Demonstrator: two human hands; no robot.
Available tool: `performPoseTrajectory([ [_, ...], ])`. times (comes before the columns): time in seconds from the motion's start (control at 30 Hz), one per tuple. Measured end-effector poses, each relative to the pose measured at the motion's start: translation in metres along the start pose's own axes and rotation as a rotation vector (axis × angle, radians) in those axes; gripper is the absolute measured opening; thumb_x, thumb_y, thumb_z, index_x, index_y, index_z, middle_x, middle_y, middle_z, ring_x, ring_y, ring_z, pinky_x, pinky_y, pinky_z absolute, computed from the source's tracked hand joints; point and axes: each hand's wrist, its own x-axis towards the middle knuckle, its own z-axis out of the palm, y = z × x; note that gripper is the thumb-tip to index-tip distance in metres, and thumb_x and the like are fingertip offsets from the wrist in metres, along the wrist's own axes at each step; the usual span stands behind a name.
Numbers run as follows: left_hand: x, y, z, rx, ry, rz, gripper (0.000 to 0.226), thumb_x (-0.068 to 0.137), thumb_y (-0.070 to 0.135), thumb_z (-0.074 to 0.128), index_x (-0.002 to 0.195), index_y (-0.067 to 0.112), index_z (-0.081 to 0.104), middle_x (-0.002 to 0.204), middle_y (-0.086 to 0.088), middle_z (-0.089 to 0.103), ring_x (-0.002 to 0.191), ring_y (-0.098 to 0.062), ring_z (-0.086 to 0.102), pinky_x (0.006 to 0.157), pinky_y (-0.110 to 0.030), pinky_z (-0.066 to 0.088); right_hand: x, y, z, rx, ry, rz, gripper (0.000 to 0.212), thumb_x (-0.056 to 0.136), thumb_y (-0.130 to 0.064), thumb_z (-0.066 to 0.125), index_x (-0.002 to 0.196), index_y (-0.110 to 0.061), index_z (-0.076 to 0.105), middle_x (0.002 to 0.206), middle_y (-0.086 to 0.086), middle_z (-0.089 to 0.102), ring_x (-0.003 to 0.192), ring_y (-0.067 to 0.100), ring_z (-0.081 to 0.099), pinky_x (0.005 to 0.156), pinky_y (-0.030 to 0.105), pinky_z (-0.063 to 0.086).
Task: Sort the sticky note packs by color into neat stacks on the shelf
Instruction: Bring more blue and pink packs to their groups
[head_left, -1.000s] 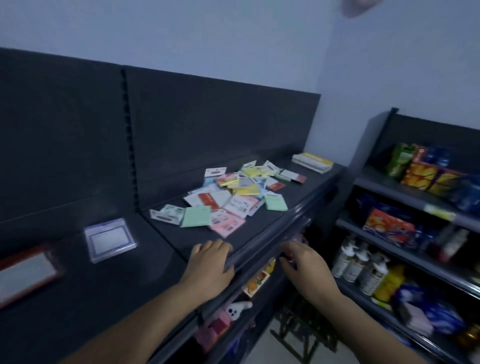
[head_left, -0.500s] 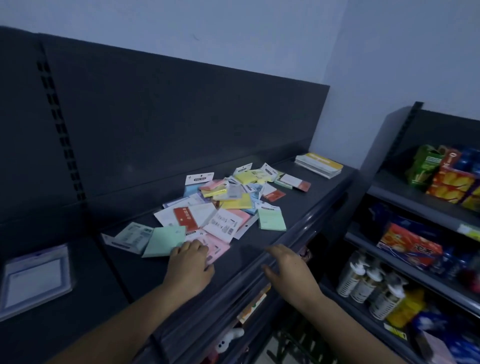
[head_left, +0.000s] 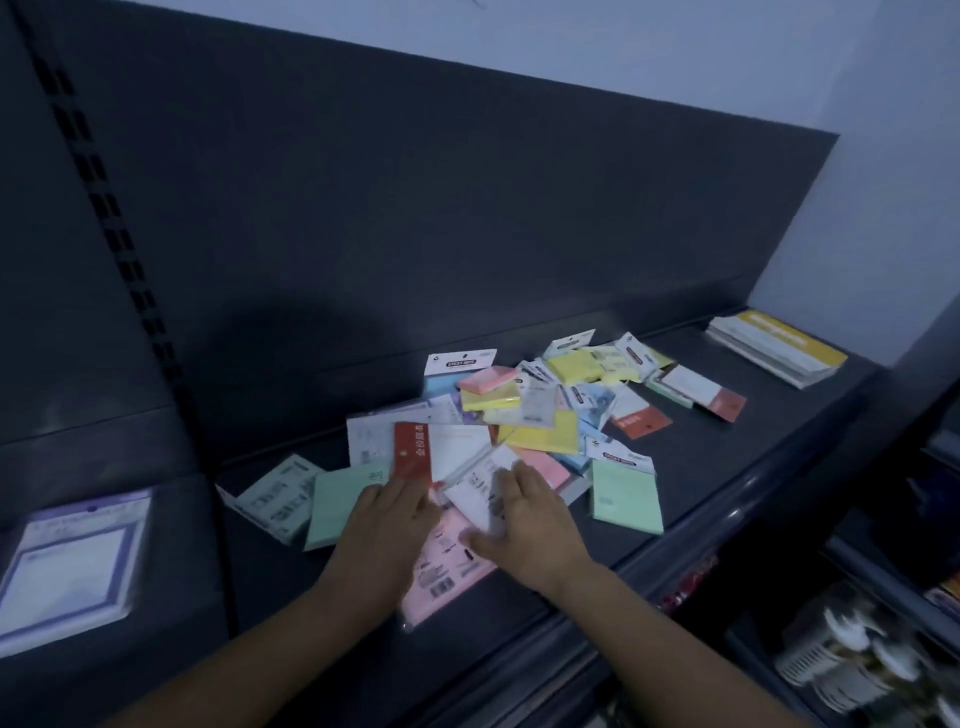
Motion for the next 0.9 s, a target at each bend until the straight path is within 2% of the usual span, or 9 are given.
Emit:
performPoseTrajectory([
  [0.1, -0.006, 0.013, -0.003, 0.078, -0.060, 0.058, 0.026, 0.053, 0.040, 0.074, 0.070, 0.022, 0.067, 0.074, 0.004, 0.060, 0.065, -0.013, 0.059, 0.058, -0.024, 0.040, 0.019, 0.007, -0.005, -0.060, -0.004, -0.058, 0.066, 0.085, -0.049, 0.052, 0.134, -0.007, 0.035, 0.137, 0.016, 0.040, 0.128, 0.029, 0.035, 0.105, 0.036, 0.033],
  [0.17, -0.013, 0.022, 0.003, 0.087, -0.104, 0.005, 0.039, 0.069, 0.058, 0.049, 0.073, 0.023, 0.065, 0.071, 0.006, 0.057, 0.061, -0.012, 0.056, 0.051, -0.022, 0.043, 0.027, 0.011, -0.011, -0.134, -0.043, -0.113, 0.054, 0.084, -0.035, 0.056, 0.127, -0.007, 0.038, 0.126, 0.016, 0.046, 0.117, 0.030, 0.042, 0.092, 0.035, 0.040],
  [0.27, -0.017, 0.036, 0.007, 0.193, -0.164, -0.130, 0.062, 0.067, 0.073, 0.035, 0.074, 0.020, 0.066, 0.073, 0.005, 0.059, 0.059, -0.011, 0.057, 0.049, -0.020, 0.046, 0.034, 0.019, -0.018, -0.266, -0.085, -0.223, 0.047, 0.086, -0.027, 0.052, 0.124, -0.006, 0.036, 0.123, 0.018, 0.046, 0.112, 0.030, 0.045, 0.085, 0.034, 0.042],
  [0.37, -0.010, 0.049, 0.002, 0.319, -0.252, -0.226, 0.060, 0.068, 0.061, 0.031, 0.063, 0.015, 0.069, 0.064, 0.003, 0.060, 0.052, -0.012, 0.058, 0.041, -0.015, 0.041, 0.038, 0.034, -0.022, -0.188, -0.057, -0.330, 0.040, 0.091, -0.029, 0.044, 0.125, -0.009, 0.038, 0.119, 0.016, 0.052, 0.108, 0.028, 0.050, 0.083, 0.034, 0.041],
  [0.47, 0.001, 0.059, -0.006, 0.519, -0.332, -0.169, 0.019, 0.060, 0.018, 0.053, 0.064, 0.009, 0.070, 0.060, -0.005, 0.060, 0.047, -0.018, 0.055, 0.037, -0.019, 0.038, 0.036, 0.050, -0.027, -0.072, 0.069, -0.457, 0.032, 0.096, -0.032, 0.038, 0.120, -0.011, 0.047, 0.112, 0.011, 0.060, 0.101, 0.028, 0.057, 0.078, 0.034, 0.043],
  [0.5, 0.006, 0.064, -0.013, 0.536, -0.377, -0.160, 0.024, 0.051, 0.005, 0.055, 0.070, 0.006, 0.070, 0.065, -0.008, 0.062, 0.051, -0.020, 0.058, 0.041, -0.022, 0.042, 0.034, 0.053, -0.029, -0.038, 0.102, -0.490, 0.030, 0.097, -0.031, 0.038, 0.117, -0.011, 0.050, 0.110, 0.010, 0.061, 0.099, 0.029, 0.058, 0.076, 0.034, 0.043],
  [0.63, 0.011, 0.075, -0.044, 0.251, -0.448, -0.436, 0.039, 0.086, 0.004, 0.043, 0.125, 0.009, 0.048, 0.117, -0.015, 0.060, 0.103, -0.032, 0.059, 0.081, -0.035, 0.043, 0.024, 0.051, -0.037, 0.059, 0.184, -0.541, 0.027, 0.095, -0.019, 0.043, 0.119, -0.012, 0.054, 0.101, 0.008, 0.067, 0.089, 0.026, 0.063, 0.072, 0.035, 0.047],
  [0.77, -0.021, 0.078, -0.073, -0.323, -0.110, -0.715, 0.015, 0.092, 0.020, 0.043, 0.095, 0.019, 0.057, 0.090, -0.011, 0.065, 0.088, -0.033, 0.061, 0.069, -0.031, 0.043, 0.010, 0.030, -0.054, 0.355, 0.189, -0.587, 0.026, 0.097, -0.011, 0.039, 0.120, -0.012, 0.053, 0.075, 0.001, 0.062, 0.065, 0.014, 0.058, 0.054, 0.024, 0.040],
  [0.9, -0.072, 0.068, -0.093, -1.021, 0.386, -1.094, 0.019, 0.092, 0.003, 0.052, 0.107, 0.008, 0.062, 0.102, -0.014, 0.070, 0.088, -0.026, 0.066, 0.080, -0.036, 0.051, -0.005, -0.015, -0.064, 0.833, 0.043, -0.543, 0.012, 0.094, -0.005, 0.040, 0.087, -0.013, 0.046, 0.063, 0.002, 0.044, 0.053, 0.007, 0.043, 0.054, 0.025, 0.034],
])
